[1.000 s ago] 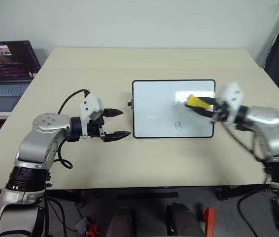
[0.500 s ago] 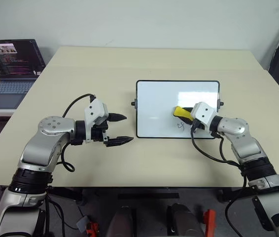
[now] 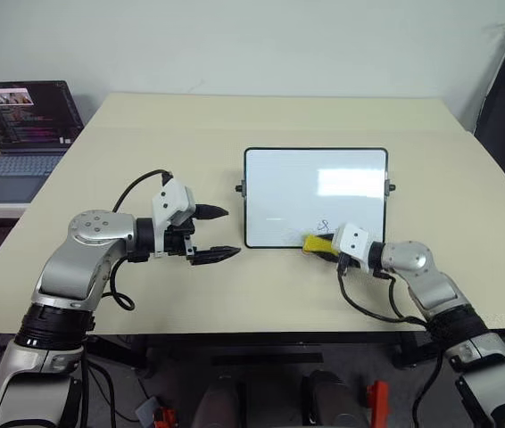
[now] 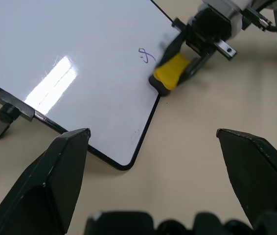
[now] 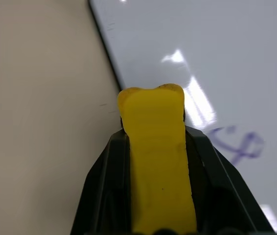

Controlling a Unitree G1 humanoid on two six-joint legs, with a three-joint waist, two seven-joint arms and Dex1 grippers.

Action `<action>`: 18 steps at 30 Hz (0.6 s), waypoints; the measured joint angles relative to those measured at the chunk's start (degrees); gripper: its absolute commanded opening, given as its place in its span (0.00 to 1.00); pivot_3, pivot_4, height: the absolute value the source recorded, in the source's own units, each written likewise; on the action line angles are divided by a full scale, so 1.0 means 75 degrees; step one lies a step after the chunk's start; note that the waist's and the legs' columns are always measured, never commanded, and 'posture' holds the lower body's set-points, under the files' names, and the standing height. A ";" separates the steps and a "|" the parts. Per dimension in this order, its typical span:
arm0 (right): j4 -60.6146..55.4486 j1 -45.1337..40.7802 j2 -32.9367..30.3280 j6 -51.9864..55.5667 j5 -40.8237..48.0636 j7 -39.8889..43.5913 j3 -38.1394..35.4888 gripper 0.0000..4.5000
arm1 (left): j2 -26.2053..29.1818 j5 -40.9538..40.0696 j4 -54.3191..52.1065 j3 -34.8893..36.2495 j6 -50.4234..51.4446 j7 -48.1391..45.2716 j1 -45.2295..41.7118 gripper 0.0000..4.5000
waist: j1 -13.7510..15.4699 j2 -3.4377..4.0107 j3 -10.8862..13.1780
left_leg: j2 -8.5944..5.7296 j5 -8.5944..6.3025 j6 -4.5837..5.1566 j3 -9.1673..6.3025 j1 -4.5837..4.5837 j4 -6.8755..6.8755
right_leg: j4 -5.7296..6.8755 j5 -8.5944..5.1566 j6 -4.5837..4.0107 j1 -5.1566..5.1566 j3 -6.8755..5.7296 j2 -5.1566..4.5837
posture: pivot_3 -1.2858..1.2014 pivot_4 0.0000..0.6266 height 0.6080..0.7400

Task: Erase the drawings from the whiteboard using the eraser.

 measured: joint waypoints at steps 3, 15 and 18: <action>0.0597 -0.0717 -0.0088 -0.0142 -0.0229 -0.0751 -0.0278 0.24 | -0.0004 0.0001 0.0002 -0.0033 -0.0023 0.0000 -0.0060 1.00 | -0.0017 0.0000 0.0000 | -0.0001 0.0005 0.0006 -0.0002 0.0000 -0.0001 | -0.0003 0.0007 -0.0003 0.0000 -0.0002 0.0000 | 0.52 0.24 1.00; 0.0051 0.0276 -0.0381 -0.0238 0.0216 0.0102 -0.0409 0.24 | -0.0031 0.0009 0.0103 -0.0051 -0.0044 -0.0005 -0.0110 1.00 | 0.0025 -0.0038 -0.0023 | 0.0002 0.0004 0.0006 -0.0007 -0.0007 -0.0013 | -0.0023 0.0003 -0.0002 0.0006 -0.0004 0.0000 | 0.52 0.24 1.00; -0.0577 0.0849 -0.0362 0.0247 0.0379 0.0844 -0.0044 0.24 | -0.0045 0.0012 0.0109 -0.0065 -0.0044 -0.0019 -0.0154 1.00 | -0.0041 -0.0035 -0.0021 | 0.0005 0.0004 0.0006 -0.0001 -0.0011 -0.0015 | -0.0023 0.0004 -0.0001 -0.0003 -0.0001 0.0000 | 0.52 0.24 1.00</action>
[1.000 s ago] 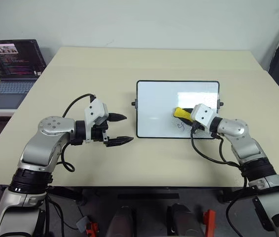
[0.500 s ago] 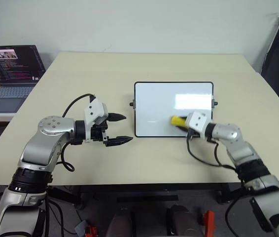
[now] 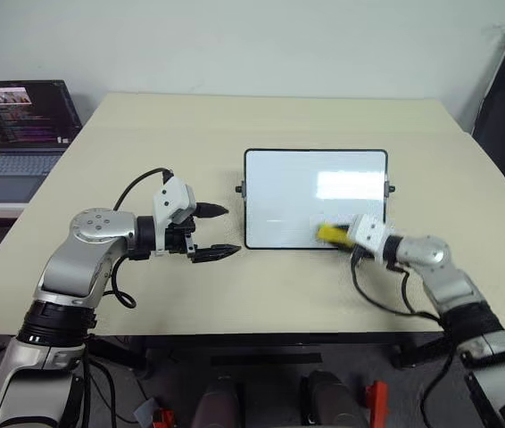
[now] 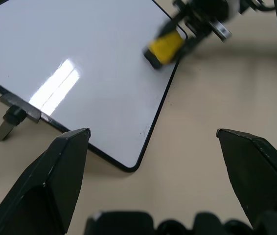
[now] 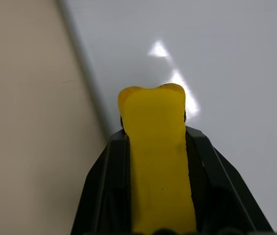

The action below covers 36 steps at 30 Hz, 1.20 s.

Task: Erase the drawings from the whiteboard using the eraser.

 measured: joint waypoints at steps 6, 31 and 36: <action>-0.0130 -0.0128 0.0013 0.0397 -0.0108 -0.0018 0.0010 0.24 | -0.0003 0.0006 0.0004 -0.0026 0.0000 -0.0080 -0.0058 1.00 | -0.0038 0.0001 0.0002 | 0.0002 0.0000 -0.0001 0.0002 -0.0005 -0.0006 | -0.0003 -0.0003 -0.0003 -0.0010 -0.0003 0.0000 | 0.52 0.24 1.00; -0.0798 -0.1152 -0.0942 0.2967 0.2564 -0.2327 -0.4375 0.24 | -0.1620 -0.0087 -0.0113 -0.0805 -0.0037 -0.0147 -0.0761 1.00 | 0.0265 0.0045 0.0034 | -0.0017 0.0002 0.0000 -0.0002 -0.0215 -0.0090 | -0.0099 0.0071 0.0029 -0.0195 -0.0018 -0.0011 | 0.52 0.24 1.00; 0.0668 -0.0201 -0.1704 0.4012 0.1856 -0.3226 -0.4572 0.24 | -0.2234 -0.0015 0.0002 -0.1231 -0.0285 -0.0300 -0.1054 1.00 | 0.0315 0.0043 0.0032 | -0.0019 -0.0001 0.0001 0.0020 -0.0216 -0.0103 | -0.0107 0.0054 0.0024 -0.0198 -0.0007 -0.0013 | 0.52 0.24 1.00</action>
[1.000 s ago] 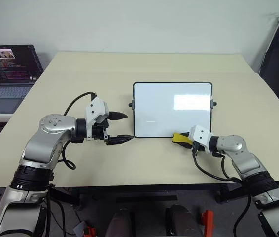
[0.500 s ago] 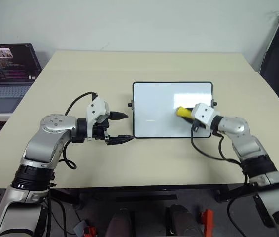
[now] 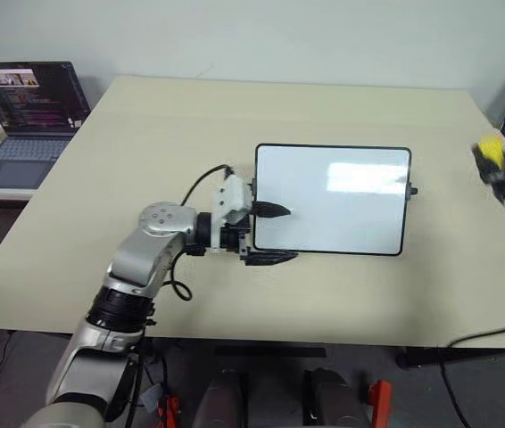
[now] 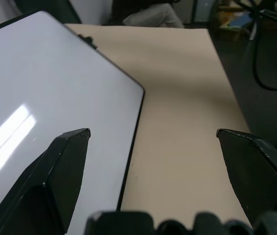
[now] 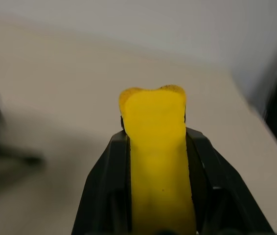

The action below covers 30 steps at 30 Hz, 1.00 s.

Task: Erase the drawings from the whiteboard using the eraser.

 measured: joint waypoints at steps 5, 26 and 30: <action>0.0934 0.0080 0.0208 0.0634 -0.0225 -0.0307 0.0370 0.24 | -0.0252 0.0034 -0.0007 -0.0293 -0.0048 0.0004 -0.0051 1.00 | -0.0286 0.0077 0.0009 | 0.0000 0.0001 0.0001 0.0031 0.0033 0.0001 | 0.0025 0.0000 0.0004 0.0002 0.0039 0.0005 | 0.52 0.24 1.00; 0.0706 -0.0435 -0.0196 -0.0882 -0.0154 0.0485 0.0147 1.00 | 0.0119 -0.0124 0.0058 0.1593 -0.0337 0.1844 0.0324 1.00 | -0.0376 0.0079 0.0007 | 0.0006 0.0001 0.0001 0.0024 0.0046 0.0002 | 0.0033 0.0000 0.0008 0.0013 0.0038 0.0011 | 0.52 0.24 1.00; -0.0154 -0.0369 0.0614 -0.1661 0.0149 0.0360 0.0006 1.00 | 0.0155 0.0203 0.1195 0.2707 -0.1072 0.3208 0.0328 1.00 | -0.0354 0.0058 -0.0007 | 0.0007 0.0001 0.0000 0.0014 0.0053 0.0004 | 0.0034 0.0001 0.0008 0.0024 0.0027 0.0012 | 0.52 0.24 1.00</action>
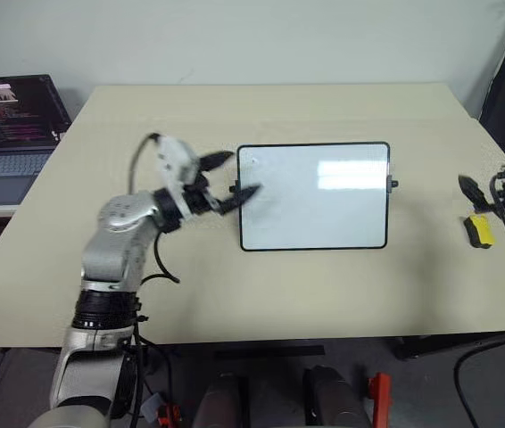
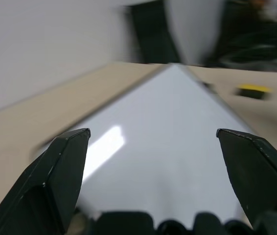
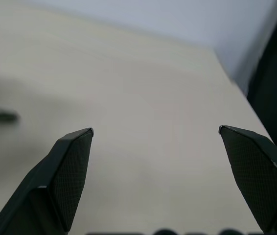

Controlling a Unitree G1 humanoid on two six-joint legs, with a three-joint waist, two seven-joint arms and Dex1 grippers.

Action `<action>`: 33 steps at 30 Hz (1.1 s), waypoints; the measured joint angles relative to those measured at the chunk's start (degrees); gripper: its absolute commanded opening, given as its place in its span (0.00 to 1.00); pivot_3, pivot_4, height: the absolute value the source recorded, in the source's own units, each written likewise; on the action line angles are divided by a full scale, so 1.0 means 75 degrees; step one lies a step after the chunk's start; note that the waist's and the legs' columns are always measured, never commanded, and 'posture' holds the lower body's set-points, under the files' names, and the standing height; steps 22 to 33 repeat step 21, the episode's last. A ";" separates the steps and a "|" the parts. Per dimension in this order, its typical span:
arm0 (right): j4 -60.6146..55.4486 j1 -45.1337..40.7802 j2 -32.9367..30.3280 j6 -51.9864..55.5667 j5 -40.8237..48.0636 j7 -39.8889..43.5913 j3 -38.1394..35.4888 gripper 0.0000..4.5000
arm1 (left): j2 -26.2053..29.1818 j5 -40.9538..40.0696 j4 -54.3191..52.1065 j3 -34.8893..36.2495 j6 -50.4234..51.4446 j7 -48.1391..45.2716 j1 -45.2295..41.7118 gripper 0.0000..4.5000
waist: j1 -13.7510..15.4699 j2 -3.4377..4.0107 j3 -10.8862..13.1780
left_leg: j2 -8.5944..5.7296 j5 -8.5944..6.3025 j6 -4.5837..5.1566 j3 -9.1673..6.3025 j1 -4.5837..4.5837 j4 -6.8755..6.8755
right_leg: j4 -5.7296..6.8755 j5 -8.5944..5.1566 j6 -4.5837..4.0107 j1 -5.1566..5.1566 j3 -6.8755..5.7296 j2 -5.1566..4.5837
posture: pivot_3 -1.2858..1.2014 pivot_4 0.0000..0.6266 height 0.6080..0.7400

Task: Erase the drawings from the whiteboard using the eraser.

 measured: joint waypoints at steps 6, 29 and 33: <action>0.0999 0.0521 0.1554 -0.1567 -0.0216 -0.0332 0.0451 1.00 | -0.0388 0.1139 0.2325 0.0342 -0.1822 0.1908 0.0075 1.00 | 0.0217 -0.0008 -0.0004 | -0.0016 0.0001 -0.0003 0.0000 -0.0033 0.0006 | -0.0007 0.0010 0.0011 -0.0023 -0.0004 -0.0019 | 0.52 0.24 1.00; 0.1787 0.0611 0.2050 -0.2600 -0.0157 -0.1062 0.0292 1.00 | -0.2191 0.1939 0.4467 -0.0248 -0.3870 0.3252 0.0190 1.00 | 0.0203 -0.0006 -0.0007 | -0.0015 0.0001 -0.0004 0.0005 -0.0015 0.0007 | -0.0001 0.0014 0.0012 -0.0010 0.0000 -0.0017 | 0.52 0.24 1.00; 0.1787 0.0611 0.2050 -0.2600 -0.0157 -0.1062 0.0292 1.00 | -0.2191 0.1939 0.4467 -0.0248 -0.3870 0.3252 0.0190 1.00 | 0.0203 -0.0006 -0.0007 | -0.0015 0.0001 -0.0004 0.0005 -0.0015 0.0007 | -0.0001 0.0014 0.0012 -0.0010 0.0000 -0.0017 | 0.52 0.24 1.00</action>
